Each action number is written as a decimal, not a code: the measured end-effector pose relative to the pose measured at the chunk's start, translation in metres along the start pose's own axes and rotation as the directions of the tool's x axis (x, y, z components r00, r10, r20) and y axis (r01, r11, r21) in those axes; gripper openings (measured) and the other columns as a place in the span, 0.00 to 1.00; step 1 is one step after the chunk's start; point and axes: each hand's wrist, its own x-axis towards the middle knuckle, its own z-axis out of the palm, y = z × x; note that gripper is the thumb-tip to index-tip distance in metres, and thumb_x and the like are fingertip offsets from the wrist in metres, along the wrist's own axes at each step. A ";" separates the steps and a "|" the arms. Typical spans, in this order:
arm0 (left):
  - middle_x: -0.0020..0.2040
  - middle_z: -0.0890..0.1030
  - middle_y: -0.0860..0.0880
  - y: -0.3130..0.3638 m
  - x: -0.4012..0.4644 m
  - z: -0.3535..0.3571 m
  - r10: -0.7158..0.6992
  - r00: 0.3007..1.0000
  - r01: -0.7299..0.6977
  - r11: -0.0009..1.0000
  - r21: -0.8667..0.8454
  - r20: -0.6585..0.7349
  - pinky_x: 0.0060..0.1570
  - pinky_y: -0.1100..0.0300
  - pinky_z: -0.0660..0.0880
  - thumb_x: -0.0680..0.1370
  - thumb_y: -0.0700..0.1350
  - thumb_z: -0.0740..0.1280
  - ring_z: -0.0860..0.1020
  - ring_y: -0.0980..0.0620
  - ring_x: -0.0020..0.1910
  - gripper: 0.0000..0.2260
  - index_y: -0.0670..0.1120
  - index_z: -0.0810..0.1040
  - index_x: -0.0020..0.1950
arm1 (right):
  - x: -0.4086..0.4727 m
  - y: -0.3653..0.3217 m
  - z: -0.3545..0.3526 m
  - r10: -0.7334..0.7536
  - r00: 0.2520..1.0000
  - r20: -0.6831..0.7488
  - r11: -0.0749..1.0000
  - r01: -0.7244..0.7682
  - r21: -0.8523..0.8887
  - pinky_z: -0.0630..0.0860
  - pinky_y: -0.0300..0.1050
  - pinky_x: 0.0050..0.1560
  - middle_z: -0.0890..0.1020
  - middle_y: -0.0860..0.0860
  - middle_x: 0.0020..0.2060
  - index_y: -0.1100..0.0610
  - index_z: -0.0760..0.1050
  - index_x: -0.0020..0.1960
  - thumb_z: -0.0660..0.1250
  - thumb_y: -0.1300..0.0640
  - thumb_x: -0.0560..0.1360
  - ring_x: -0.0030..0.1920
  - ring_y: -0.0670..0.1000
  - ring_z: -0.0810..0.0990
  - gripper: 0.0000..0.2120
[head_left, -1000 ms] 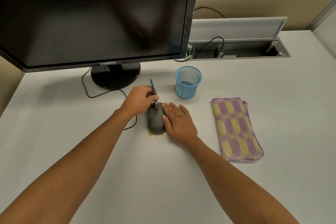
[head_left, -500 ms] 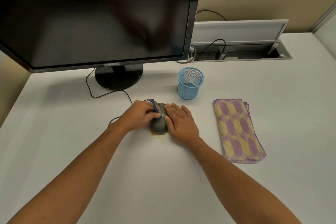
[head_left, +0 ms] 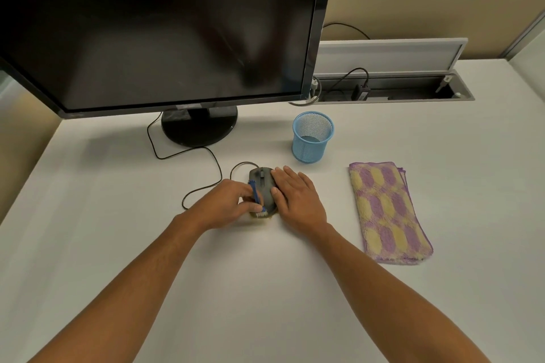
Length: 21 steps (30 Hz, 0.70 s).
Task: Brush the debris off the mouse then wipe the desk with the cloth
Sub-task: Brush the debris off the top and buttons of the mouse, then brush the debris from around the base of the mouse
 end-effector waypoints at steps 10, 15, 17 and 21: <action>0.52 0.82 0.49 0.003 0.007 -0.002 0.059 0.979 -0.061 0.998 -0.007 -0.194 0.53 0.62 0.72 0.78 0.45 0.68 0.76 0.55 0.50 0.08 0.45 0.83 0.55 | -0.005 -0.033 -0.020 -0.044 0.969 -0.241 0.961 0.107 0.255 0.70 0.45 0.58 0.81 0.53 0.57 0.56 0.78 0.63 0.57 0.45 0.80 0.57 0.50 0.75 0.21; 0.51 0.82 0.47 0.002 0.008 0.004 0.199 0.962 -0.190 0.980 0.065 -0.189 0.55 0.55 0.73 0.78 0.40 0.65 0.76 0.50 0.51 0.09 0.43 0.82 0.56 | -0.005 -0.047 -0.022 -0.020 0.958 -0.287 0.919 0.131 0.371 0.73 0.42 0.43 0.78 0.50 0.43 0.56 0.81 0.57 0.68 0.54 0.76 0.42 0.49 0.74 0.11; 0.49 0.82 0.48 -0.001 0.008 0.007 0.204 0.961 -0.196 0.979 0.059 -0.189 0.55 0.52 0.74 0.77 0.44 0.66 0.76 0.49 0.51 0.10 0.42 0.83 0.54 | -0.006 -0.046 -0.023 -0.028 0.946 -0.324 0.919 0.151 0.363 0.73 0.43 0.39 0.79 0.51 0.40 0.57 0.82 0.54 0.71 0.57 0.75 0.39 0.49 0.74 0.09; 0.48 0.81 0.55 -0.015 0.009 0.013 0.217 0.937 -0.216 0.976 0.037 -0.272 0.54 0.53 0.74 0.77 0.57 0.61 0.76 0.52 0.51 0.18 0.46 0.83 0.51 | -0.011 -0.043 -0.030 -0.019 0.934 -0.357 0.917 0.159 0.366 0.72 0.39 0.41 0.82 0.51 0.39 0.58 0.82 0.49 0.70 0.57 0.75 0.38 0.44 0.74 0.06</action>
